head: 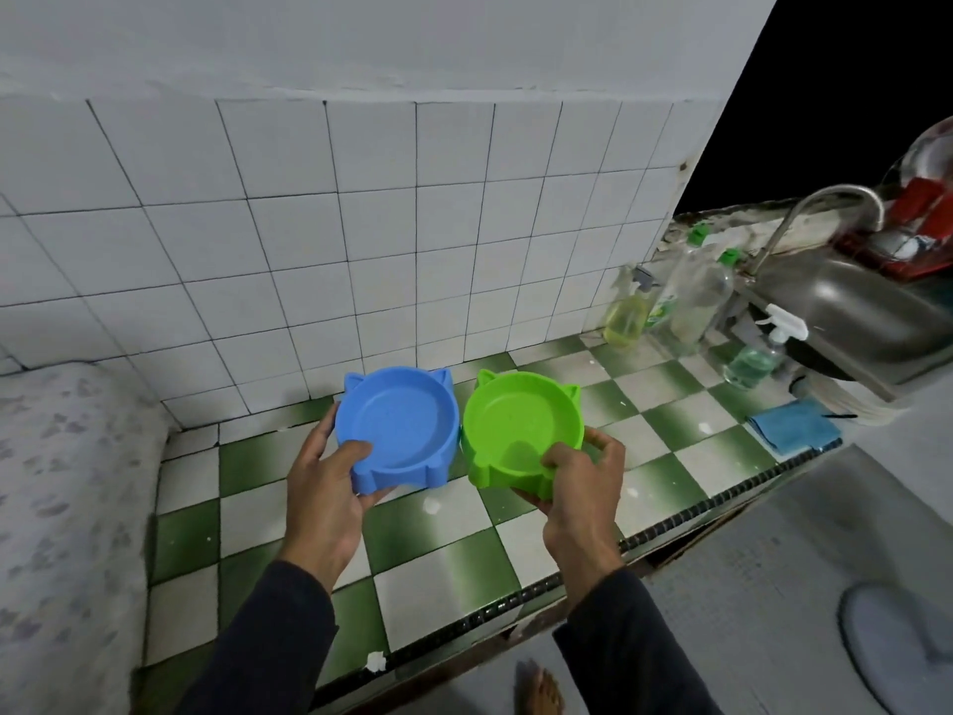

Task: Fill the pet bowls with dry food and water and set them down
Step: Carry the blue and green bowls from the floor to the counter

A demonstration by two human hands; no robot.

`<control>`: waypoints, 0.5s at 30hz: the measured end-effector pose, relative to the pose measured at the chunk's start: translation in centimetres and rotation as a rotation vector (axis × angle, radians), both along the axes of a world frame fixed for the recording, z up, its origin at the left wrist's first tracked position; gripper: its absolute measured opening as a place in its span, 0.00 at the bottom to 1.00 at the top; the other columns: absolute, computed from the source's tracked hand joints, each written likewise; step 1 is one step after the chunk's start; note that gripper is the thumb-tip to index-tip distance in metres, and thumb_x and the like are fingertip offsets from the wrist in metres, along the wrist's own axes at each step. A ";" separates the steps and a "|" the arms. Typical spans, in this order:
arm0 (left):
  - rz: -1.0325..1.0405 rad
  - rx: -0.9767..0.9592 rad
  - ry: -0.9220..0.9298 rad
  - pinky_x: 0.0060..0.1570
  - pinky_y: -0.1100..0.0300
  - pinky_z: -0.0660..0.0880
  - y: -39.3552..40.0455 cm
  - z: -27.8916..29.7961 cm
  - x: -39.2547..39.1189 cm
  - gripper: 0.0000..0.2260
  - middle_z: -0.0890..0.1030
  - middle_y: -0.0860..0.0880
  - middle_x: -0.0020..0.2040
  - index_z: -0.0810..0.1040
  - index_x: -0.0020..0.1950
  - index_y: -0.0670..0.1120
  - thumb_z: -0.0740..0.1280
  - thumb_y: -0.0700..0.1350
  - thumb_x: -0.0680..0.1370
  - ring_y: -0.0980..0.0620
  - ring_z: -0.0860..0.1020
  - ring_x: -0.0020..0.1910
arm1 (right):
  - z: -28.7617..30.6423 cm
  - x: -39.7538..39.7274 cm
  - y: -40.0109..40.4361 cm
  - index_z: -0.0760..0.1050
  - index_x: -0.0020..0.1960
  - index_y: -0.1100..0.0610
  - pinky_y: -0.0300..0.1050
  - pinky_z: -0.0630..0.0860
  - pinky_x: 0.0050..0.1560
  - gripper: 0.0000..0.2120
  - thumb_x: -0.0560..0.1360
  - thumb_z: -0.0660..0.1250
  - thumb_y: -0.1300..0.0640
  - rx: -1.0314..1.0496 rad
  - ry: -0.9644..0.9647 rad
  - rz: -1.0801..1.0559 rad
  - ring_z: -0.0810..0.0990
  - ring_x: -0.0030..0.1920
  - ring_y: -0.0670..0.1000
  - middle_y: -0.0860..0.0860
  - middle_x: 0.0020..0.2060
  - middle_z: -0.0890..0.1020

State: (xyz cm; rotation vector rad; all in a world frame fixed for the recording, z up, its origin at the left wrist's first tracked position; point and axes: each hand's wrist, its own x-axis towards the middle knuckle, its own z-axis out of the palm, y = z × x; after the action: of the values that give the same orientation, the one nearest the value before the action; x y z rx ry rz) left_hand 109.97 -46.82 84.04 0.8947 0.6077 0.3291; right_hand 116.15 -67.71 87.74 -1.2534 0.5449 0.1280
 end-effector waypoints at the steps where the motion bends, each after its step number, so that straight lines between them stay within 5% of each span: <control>1: 0.018 -0.003 0.005 0.47 0.42 0.83 -0.2 -0.3 0.5 0.26 0.79 0.45 0.67 0.77 0.71 0.55 0.67 0.34 0.77 0.39 0.81 0.62 | -0.3 0.9 -0.1 0.68 0.62 0.50 0.60 0.84 0.39 0.24 0.73 0.62 0.71 -0.006 0.006 0.016 0.77 0.53 0.58 0.50 0.54 0.73; 15: 0.232 -0.014 0.000 0.48 0.46 0.82 -5.1 -5.9 6.4 0.22 0.79 0.45 0.69 0.78 0.71 0.52 0.64 0.34 0.80 0.40 0.80 0.65 | -5.7 12.7 -2.8 0.68 0.61 0.48 0.71 0.81 0.50 0.25 0.71 0.60 0.72 -0.122 0.071 0.277 0.77 0.52 0.58 0.51 0.52 0.74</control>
State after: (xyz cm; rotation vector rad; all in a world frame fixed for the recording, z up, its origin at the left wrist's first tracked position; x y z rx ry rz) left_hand 116.38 -51.96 78.12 0.8121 0.7147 0.5324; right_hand 128.83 -70.52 82.05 -1.4437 0.4424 0.3775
